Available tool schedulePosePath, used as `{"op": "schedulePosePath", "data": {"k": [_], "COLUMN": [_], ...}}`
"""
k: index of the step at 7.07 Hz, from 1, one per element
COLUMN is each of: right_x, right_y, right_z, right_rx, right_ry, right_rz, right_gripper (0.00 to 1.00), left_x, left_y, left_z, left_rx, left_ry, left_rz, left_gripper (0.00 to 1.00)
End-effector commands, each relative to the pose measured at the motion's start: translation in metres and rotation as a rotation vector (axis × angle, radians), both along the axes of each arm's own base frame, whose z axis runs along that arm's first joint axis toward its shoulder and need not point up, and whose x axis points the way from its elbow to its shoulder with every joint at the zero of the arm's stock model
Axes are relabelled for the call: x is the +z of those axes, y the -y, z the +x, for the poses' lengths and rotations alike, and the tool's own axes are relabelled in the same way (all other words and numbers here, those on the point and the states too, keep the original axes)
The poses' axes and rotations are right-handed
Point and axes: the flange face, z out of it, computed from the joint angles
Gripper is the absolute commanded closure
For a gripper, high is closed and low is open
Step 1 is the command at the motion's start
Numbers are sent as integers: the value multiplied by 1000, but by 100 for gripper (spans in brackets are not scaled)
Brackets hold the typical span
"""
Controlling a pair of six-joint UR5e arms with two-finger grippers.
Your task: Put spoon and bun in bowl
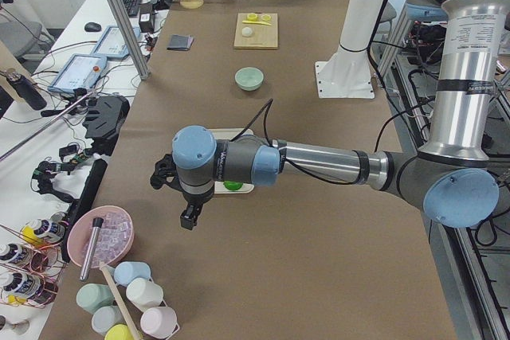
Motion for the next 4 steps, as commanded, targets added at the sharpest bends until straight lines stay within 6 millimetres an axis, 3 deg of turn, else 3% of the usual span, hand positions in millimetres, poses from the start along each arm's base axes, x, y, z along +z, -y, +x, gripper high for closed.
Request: {"op": "schedulePosePath", "data": {"k": [1,4], "right_x": [-3,-8], "right_y": [1,0], "right_z": [-1,-6], "right_rx": [-2,-19], "right_ry": [4,66], "right_rz": [5,6], "right_gripper": [0,0], "left_x": [-4,-6], "left_y": [6,7], "left_z": [9,15], "left_rx": [19,-8], "left_ry": [2,-3], "left_rz": [5,-32], "left_gripper": [3,2]}}
